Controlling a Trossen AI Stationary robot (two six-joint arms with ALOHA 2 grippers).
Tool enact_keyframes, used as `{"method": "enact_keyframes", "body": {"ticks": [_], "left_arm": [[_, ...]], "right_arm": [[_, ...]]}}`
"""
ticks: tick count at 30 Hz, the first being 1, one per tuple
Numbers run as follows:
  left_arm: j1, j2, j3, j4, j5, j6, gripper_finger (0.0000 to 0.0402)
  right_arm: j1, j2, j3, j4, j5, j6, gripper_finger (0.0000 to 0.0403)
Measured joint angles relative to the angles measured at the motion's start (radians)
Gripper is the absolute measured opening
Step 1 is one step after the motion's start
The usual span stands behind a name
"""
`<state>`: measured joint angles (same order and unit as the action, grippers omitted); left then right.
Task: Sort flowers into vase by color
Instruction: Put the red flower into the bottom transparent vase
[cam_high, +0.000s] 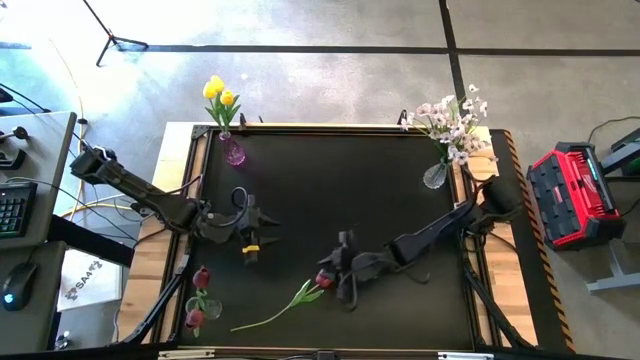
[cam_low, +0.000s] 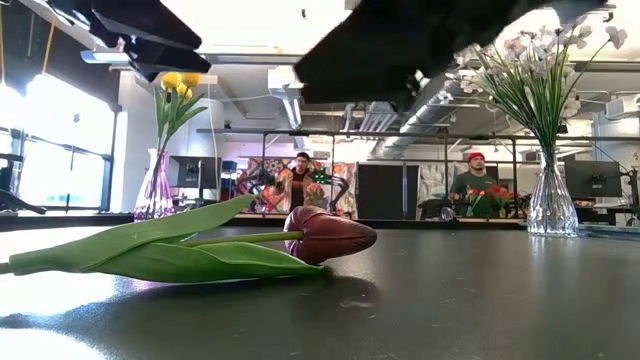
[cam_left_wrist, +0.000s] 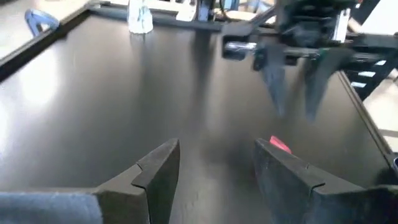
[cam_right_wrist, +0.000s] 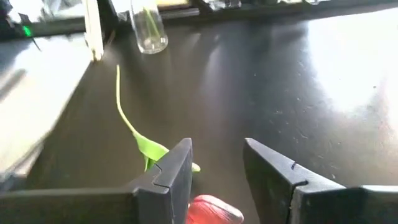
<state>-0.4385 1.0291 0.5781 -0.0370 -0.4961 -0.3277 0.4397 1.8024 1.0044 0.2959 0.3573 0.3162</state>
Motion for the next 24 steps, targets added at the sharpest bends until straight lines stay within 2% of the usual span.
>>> {"method": "enact_keyframes", "body": {"ticks": [5,9,18,24], "left_arm": [[0.000,0.006,0.000,-0.092,-0.007,-0.085,0.0191],[0.000,0.029,0.000,-0.165,-0.007,-0.158,0.0191],[0.000,0.076,0.000,-0.175,-0.007,-0.131,0.0191],[0.032,0.075,-0.001,-0.174,-0.022,-0.107,0.0191]], "right_arm": [[0.000,0.080,0.164,-0.218,-0.033,-0.044,0.0133],[0.000,0.112,0.230,-0.340,-0.046,-0.008,0.0133],[0.004,0.116,0.196,-0.389,-0.045,0.008,0.0133],[-0.016,0.116,0.191,-0.393,-0.024,-0.154,0.0133]]}}
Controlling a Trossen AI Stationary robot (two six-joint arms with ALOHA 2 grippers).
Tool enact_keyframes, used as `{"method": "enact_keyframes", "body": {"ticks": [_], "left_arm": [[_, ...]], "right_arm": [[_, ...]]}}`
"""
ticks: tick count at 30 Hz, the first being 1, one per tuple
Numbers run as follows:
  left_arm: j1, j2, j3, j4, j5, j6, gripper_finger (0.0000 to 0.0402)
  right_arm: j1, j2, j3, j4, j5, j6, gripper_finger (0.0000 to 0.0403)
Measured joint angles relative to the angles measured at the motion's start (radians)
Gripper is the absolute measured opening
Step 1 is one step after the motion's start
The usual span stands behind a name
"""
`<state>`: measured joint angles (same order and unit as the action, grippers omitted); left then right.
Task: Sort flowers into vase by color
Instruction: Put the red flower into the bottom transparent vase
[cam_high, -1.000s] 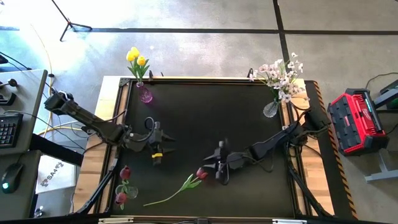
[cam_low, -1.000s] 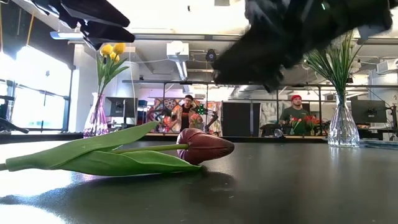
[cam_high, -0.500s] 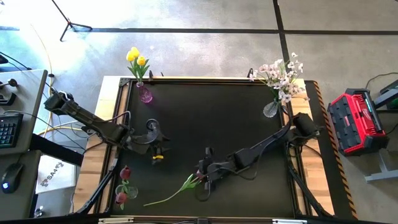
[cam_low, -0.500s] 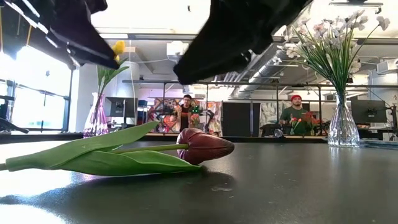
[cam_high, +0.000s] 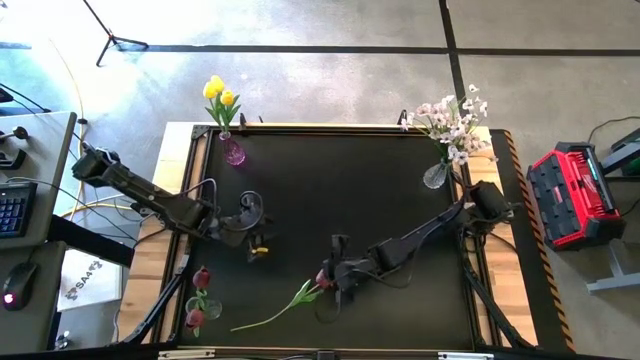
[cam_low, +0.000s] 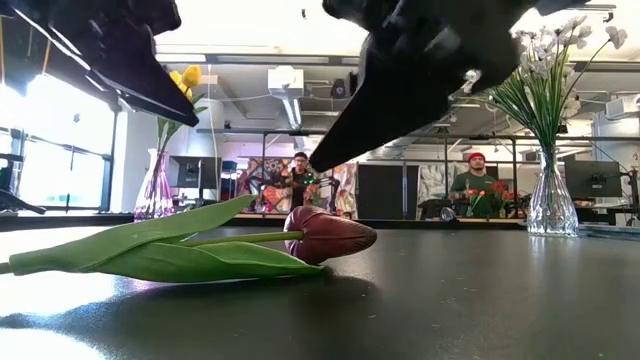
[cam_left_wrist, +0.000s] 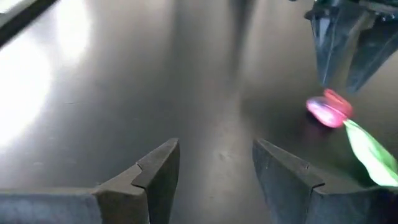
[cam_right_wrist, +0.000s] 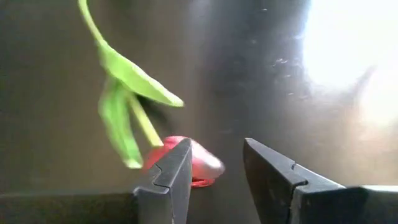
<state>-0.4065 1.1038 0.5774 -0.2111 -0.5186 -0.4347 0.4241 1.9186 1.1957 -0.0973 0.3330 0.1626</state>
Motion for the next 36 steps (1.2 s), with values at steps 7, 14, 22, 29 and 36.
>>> {"method": "enact_keyframes", "body": {"ticks": [7,14,22,29,36], "left_arm": [[0.042,0.007,0.000,0.001,-0.052,0.019,0.0191],[0.020,-0.094,0.097,-0.178,0.045,-0.091,0.0191],[0.011,-0.128,0.166,-0.181,0.166,-0.121,0.0191],[-0.030,-0.023,0.165,-0.158,0.246,-0.139,0.0190],[-0.098,0.166,0.165,-0.006,0.249,-0.140,0.0190]], "right_arm": [[-0.160,0.000,0.000,0.038,-0.127,-0.136,0.0133],[-0.238,0.000,0.082,0.026,-0.416,0.098,0.0133],[-0.173,0.000,0.285,-0.102,-0.413,0.017,0.0133],[-0.140,0.002,0.342,-0.216,-0.333,-0.062,0.0133],[-0.110,0.099,0.340,-0.221,-0.383,-0.040,0.0133]]}}
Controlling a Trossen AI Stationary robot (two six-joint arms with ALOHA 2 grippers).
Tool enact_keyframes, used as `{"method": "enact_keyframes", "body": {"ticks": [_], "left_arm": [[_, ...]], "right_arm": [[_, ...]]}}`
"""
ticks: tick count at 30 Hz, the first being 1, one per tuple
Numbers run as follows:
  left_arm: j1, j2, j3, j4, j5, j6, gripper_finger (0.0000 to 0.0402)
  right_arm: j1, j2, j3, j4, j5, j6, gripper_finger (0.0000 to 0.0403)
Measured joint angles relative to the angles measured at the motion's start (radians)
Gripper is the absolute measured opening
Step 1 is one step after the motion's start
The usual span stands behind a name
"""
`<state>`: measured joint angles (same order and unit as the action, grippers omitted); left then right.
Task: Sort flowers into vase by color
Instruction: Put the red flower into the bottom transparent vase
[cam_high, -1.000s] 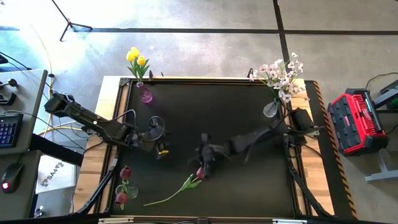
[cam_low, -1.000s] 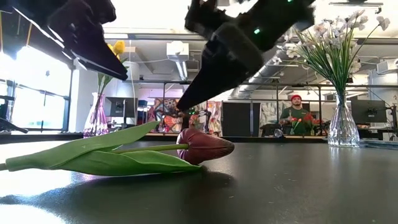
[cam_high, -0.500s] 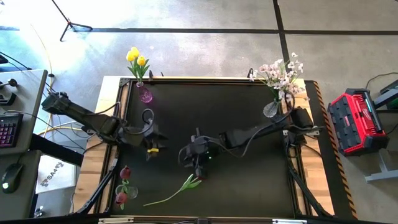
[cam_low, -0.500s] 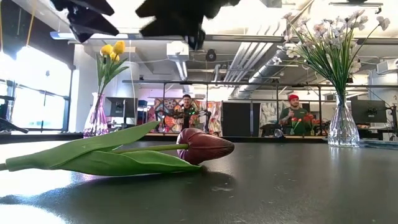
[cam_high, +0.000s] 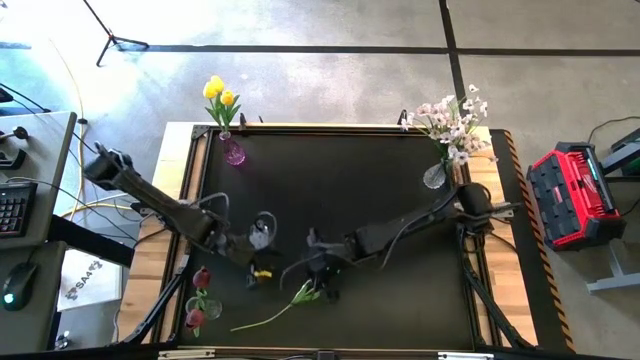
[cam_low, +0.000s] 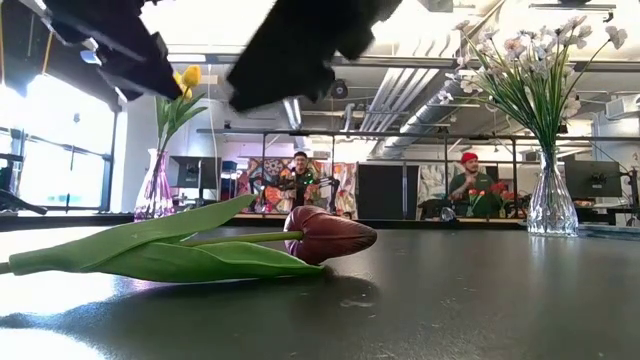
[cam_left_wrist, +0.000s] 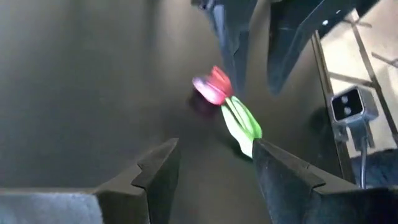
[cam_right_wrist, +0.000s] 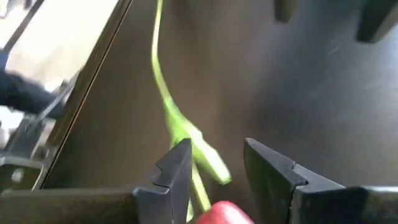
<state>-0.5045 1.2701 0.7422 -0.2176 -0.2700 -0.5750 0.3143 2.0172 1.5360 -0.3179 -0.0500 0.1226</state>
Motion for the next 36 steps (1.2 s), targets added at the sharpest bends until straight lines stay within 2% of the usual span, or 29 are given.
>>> {"method": "enact_keyframes", "body": {"ticks": [6,11,17,24,29,36], "left_arm": [[-0.010,0.114,0.000,0.047,0.059,-0.059,0.0190],[-0.011,0.155,-0.001,0.057,0.062,-0.104,0.0190],[-0.011,0.161,-0.001,0.064,0.063,-0.118,0.0190],[-0.013,0.161,-0.001,0.059,0.096,-0.172,0.0190],[-0.014,0.161,-0.001,0.059,0.110,-0.214,0.0190],[-0.014,0.161,-0.001,0.057,0.112,-0.227,0.0190]], "right_arm": [[0.023,0.052,0.002,-0.060,-0.036,-0.048,0.0133],[0.034,0.076,0.002,-0.099,-0.059,-0.120,0.0133],[0.034,0.148,0.003,-0.071,-0.117,-0.153,0.0133],[0.018,0.166,0.004,-0.054,-0.110,-0.126,0.0133],[0.009,0.142,0.003,-0.053,-0.030,-0.141,0.0133],[-0.013,0.149,0.001,-0.067,-0.068,-0.172,0.0133]]}}
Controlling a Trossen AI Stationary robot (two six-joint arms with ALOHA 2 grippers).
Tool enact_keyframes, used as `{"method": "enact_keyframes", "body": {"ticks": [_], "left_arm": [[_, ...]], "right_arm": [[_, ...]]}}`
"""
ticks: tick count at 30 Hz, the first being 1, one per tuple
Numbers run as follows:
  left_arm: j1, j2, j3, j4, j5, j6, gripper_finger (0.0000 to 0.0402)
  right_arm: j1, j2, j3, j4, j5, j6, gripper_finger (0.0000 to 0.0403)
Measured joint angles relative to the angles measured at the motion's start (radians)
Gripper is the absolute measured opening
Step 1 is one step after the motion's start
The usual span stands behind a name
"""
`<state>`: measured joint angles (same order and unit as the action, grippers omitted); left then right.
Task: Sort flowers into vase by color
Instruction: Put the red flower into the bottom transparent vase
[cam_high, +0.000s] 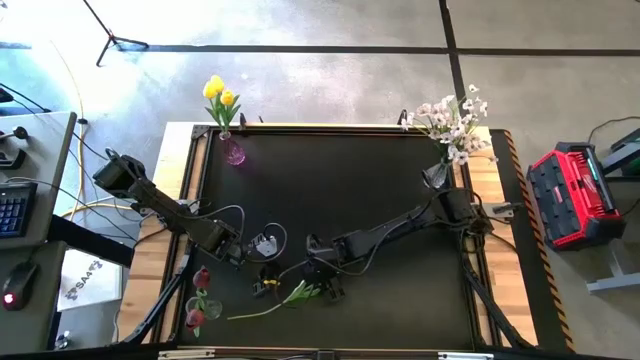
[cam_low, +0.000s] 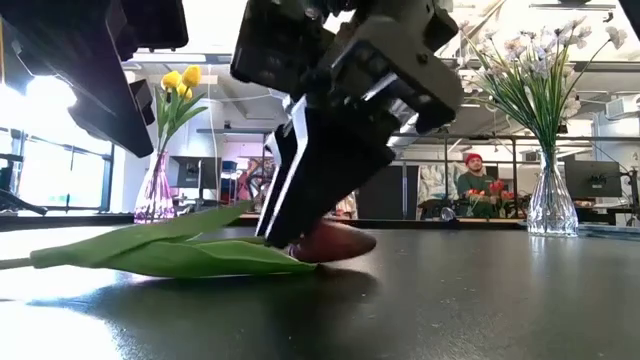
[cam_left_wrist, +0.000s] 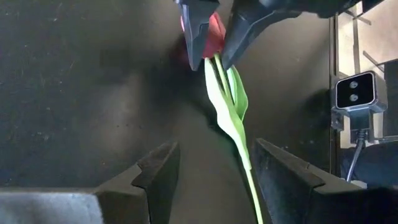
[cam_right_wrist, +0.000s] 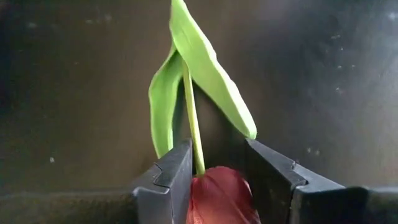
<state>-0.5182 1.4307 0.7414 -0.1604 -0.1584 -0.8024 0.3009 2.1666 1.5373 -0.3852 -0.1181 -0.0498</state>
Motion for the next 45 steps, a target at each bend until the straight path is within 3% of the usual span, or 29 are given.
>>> {"method": "enact_keyframes", "body": {"ticks": [7,19,26,33,45], "left_arm": [[0.000,0.000,0.000,0.001,0.000,0.000,0.0190],[0.001,0.000,0.000,0.000,0.000,0.002,0.0190],[0.001,0.000,0.000,0.001,-0.001,0.029,0.0190],[0.000,0.000,0.000,0.047,0.018,0.175,0.0184],[0.000,0.000,0.006,-0.001,-0.215,0.167,0.0139]], "right_arm": [[-0.002,0.002,-0.004,0.010,-0.054,0.001,0.0127],[-0.026,0.022,-0.007,-0.002,-0.168,0.140,0.0006],[-0.102,0.003,-0.007,-0.045,-0.456,0.441,0.0002],[-0.179,-0.079,-0.007,-0.044,-0.543,0.585,0.0001],[-0.259,-0.127,-0.007,-0.033,-0.756,0.746,0.0000]]}}
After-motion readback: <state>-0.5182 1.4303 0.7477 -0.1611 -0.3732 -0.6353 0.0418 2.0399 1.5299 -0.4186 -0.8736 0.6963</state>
